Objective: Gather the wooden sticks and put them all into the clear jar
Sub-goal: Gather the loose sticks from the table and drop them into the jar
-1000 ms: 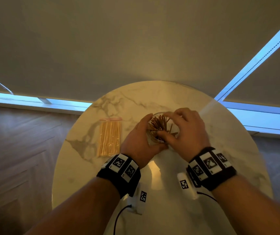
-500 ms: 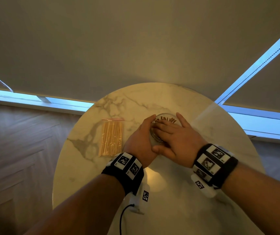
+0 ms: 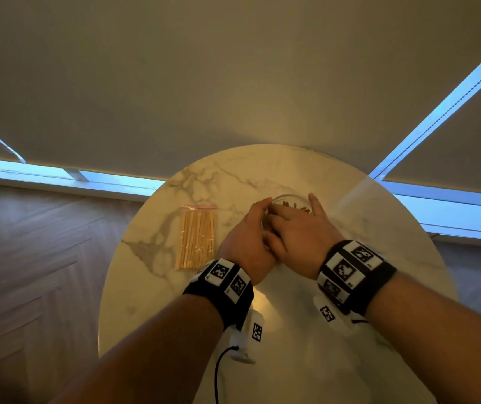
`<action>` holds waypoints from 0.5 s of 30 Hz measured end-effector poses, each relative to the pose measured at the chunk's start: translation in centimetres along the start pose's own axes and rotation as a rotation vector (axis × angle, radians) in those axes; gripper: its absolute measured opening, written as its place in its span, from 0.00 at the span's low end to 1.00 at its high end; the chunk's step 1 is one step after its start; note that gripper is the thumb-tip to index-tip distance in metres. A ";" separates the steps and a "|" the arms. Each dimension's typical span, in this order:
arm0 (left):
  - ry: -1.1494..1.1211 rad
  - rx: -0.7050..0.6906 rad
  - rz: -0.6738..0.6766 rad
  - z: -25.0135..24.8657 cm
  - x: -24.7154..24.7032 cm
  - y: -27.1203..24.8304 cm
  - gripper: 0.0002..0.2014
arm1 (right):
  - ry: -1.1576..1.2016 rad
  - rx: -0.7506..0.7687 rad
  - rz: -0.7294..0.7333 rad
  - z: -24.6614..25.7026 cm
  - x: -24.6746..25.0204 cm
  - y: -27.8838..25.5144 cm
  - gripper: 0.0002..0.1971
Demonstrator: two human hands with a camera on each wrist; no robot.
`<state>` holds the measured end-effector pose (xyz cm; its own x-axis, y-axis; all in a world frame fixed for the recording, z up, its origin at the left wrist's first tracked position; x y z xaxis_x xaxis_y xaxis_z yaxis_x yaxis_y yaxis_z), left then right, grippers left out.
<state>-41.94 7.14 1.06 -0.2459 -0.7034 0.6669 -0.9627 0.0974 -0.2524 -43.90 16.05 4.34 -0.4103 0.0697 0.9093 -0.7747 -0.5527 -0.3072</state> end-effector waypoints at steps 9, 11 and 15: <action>-0.107 0.019 -0.042 -0.1 0.4 -0.6 0.48 | -0.034 -0.031 -0.167 -2.7 1.5 -1.7 0.31; -0.080 0.019 -0.034 0.0 0.4 -0.5 0.47 | -0.037 0.011 -0.057 -1.7 -0.2 -1.3 0.35; -0.086 0.006 -0.033 -0.2 0.5 -0.7 0.47 | 0.113 0.089 -0.123 -2.2 -0.2 -2.1 0.30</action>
<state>-41.43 6.84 1.71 -0.2037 -0.7637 0.6126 -0.9693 0.0695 -0.2358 -43.26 19.06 4.16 -0.3703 0.2318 0.8995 -0.7787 -0.6055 -0.1645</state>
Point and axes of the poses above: each hand's wrist, its own y-axis towards the middle knuckle, its own x-axis out of the back of the hand, z = x × y, the point moved 8 cm from there along y, towards the middle knuckle, and after that the axes turned 11 degrees about y, right-handed, at the moved point
